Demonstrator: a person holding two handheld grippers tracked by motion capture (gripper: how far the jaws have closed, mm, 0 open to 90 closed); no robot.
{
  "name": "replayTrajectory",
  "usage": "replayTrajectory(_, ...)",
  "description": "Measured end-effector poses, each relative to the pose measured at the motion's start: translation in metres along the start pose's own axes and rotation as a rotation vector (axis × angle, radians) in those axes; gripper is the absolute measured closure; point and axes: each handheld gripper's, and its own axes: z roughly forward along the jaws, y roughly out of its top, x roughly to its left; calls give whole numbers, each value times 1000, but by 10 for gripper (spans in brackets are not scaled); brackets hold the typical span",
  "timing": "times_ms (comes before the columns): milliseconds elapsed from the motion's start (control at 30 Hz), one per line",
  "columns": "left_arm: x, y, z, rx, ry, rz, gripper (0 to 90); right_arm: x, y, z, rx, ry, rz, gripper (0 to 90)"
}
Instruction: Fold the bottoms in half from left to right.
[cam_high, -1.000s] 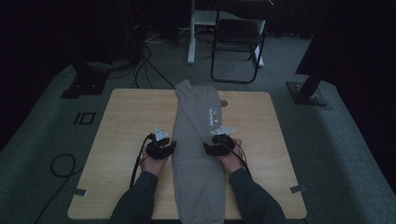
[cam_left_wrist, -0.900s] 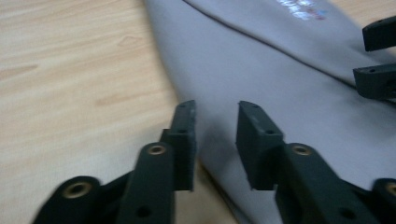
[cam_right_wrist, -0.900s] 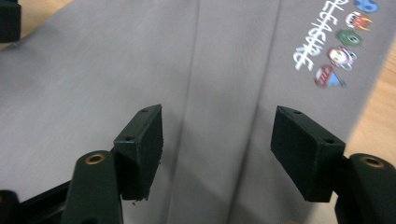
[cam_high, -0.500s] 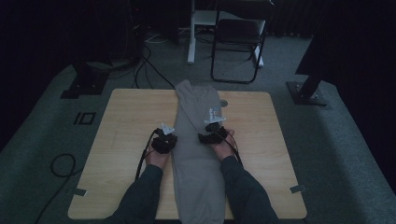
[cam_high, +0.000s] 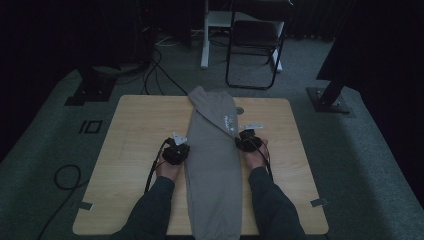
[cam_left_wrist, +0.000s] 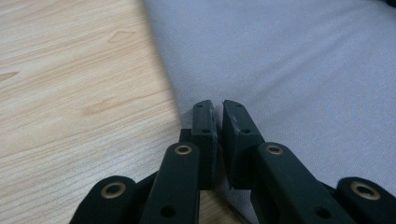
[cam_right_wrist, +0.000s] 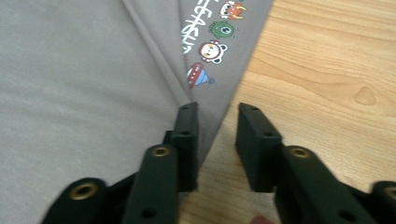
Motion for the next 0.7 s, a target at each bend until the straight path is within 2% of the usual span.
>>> replayTrajectory(167, 1, -1, -1, -1, -7, 3, 849, 5, -1, 0, -6, 12, -29, 829)
replayTrajectory(333, 1, -8, -9, 1, -16, 8, 849, 12, -7, -6, -6, 20, -64, 849)
replayTrajectory(433, 0, -14, -17, 10, -25, 14, 849, 16, -15, -14, -8, 37, -71, 849)
replayTrajectory(600, -5, -30, -37, 18, -55, -1, 848, 27, -28, -29, 2, 61, -105, 848)
replayTrajectory(700, -14, -43, -52, 22, -75, 21, 847, 33, -39, -42, 10, 77, -130, 847)
